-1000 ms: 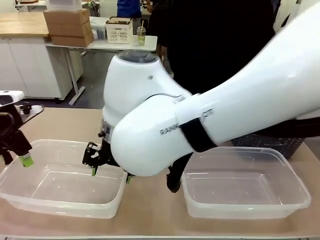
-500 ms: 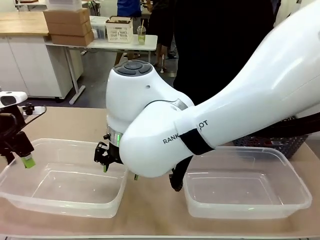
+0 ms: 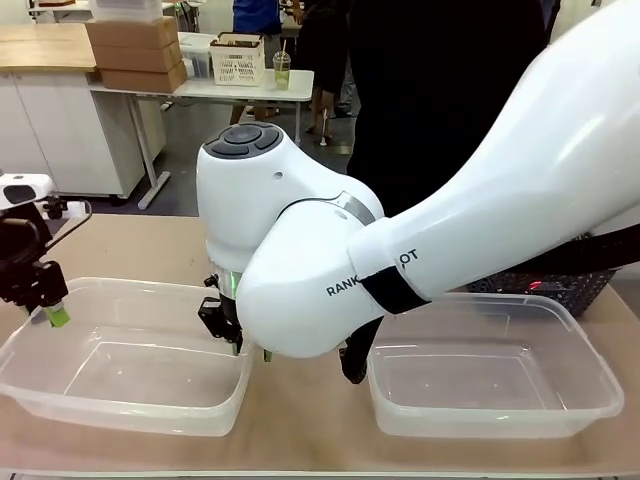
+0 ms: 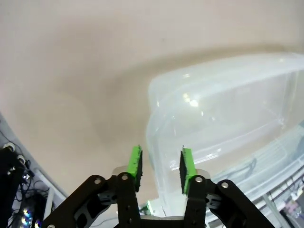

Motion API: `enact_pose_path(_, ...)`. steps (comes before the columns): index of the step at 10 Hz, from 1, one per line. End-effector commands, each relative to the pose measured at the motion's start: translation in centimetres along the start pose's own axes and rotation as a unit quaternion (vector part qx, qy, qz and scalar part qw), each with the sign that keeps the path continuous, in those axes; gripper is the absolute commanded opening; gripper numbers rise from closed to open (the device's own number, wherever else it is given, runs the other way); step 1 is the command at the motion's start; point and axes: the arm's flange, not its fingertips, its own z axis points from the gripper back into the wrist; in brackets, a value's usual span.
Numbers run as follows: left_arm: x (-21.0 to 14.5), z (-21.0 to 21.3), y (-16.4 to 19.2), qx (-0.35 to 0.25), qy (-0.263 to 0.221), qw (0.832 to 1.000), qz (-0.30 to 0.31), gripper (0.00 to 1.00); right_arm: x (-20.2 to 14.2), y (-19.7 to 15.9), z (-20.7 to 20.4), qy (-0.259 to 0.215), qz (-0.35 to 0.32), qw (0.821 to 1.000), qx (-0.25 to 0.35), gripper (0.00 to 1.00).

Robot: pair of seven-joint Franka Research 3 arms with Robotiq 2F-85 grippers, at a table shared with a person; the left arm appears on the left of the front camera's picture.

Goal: Sort the waste into each basket.
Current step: Pick up the Organizing box on the left side of the table and lift it.

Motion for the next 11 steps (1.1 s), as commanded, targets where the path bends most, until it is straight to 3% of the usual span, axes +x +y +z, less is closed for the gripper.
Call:
enact_pose_path(1,-2.2,-1.6,-1.4,0.043,-0.022,0.998,0.031,0.06,-0.2,0.9,-0.2,-0.020,-0.012,1.000,-0.016,0.00)
enact_pose_path(2,-2.2,-1.5,-1.5,0.054,-0.026,0.998,0.033,0.00,-0.1,0.8,0.0,-0.021,-0.012,1.000,-0.016,0.00)
enact_pose_path(5,-2.2,-1.2,-1.5,0.069,-0.026,0.996,0.044,0.00,0.8,-0.2,1.6,-0.012,-0.006,0.999,-0.029,0.00)
enact_pose_path(7,-2.7,0.5,-2.4,0.065,-0.023,0.996,0.049,0.00,1.4,-1.6,5.0,0.003,0.025,0.999,-0.028,0.00)
enact_pose_path(9,-4.1,6.0,-5.5,0.060,-0.076,0.992,0.078,0.00,1.6,-4.4,11.7,0.008,0.081,0.994,-0.076,0.00)
enact_pose_path(10,-5.1,9.1,-7.3,0.039,-0.112,0.990,0.081,0.00,1.4,-6.0,14.5,0.024,0.111,0.987,-0.109,0.00)
enact_pose_path(11,-5.8,12.0,-8.8,0.005,-0.116,0.991,0.065,0.00,1.3,-7.4,16.3,0.027,0.127,0.982,-0.139,0.00)
